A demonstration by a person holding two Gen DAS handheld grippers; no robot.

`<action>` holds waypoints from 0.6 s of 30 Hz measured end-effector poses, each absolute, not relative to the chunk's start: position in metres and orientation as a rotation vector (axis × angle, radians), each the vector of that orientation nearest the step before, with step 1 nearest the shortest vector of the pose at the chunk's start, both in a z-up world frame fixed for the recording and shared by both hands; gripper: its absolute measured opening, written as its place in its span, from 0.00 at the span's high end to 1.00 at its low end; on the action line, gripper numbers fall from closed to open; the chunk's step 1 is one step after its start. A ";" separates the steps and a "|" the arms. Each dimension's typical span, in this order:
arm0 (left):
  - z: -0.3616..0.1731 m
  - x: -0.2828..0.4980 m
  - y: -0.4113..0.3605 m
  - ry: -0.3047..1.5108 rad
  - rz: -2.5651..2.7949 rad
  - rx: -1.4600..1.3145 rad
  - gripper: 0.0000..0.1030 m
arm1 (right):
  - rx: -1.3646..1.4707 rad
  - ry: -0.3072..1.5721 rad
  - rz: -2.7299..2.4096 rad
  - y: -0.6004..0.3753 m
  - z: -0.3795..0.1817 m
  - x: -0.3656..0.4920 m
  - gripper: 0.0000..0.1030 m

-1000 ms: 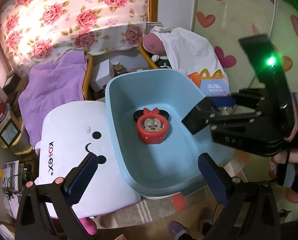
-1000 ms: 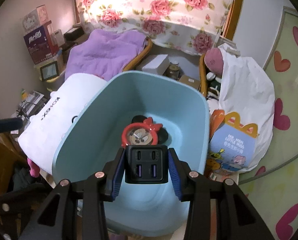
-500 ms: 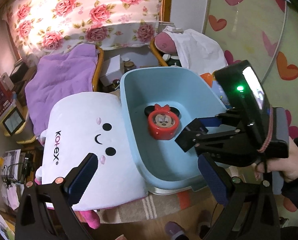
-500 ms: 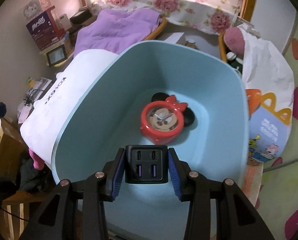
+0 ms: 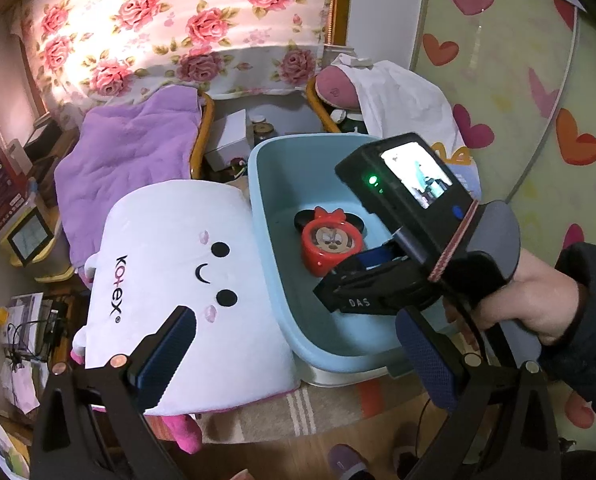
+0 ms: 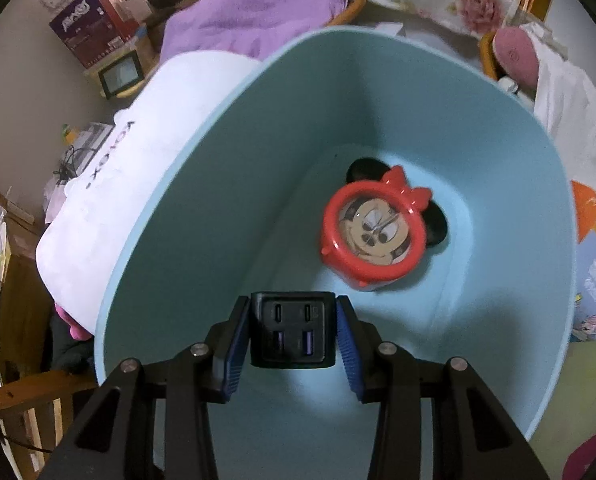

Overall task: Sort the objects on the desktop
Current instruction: 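Lower the grey charger into the blue basin beside the red clock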

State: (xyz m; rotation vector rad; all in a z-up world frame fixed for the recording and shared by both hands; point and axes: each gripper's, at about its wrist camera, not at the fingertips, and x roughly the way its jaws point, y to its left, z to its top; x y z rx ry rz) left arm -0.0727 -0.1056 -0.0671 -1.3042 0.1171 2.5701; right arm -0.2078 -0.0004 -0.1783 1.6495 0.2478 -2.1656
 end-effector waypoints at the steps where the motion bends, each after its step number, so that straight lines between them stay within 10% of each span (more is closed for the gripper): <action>1: -0.067 -0.073 -0.106 0.116 2.572 -1.307 0.01 | 1.663 0.253 -2.154 -0.002 -0.181 -0.208 0.57; 18: -0.076 -0.071 -0.115 0.090 2.585 -1.350 0.01 | 1.811 0.335 -2.055 -0.016 -0.218 -0.213 0.57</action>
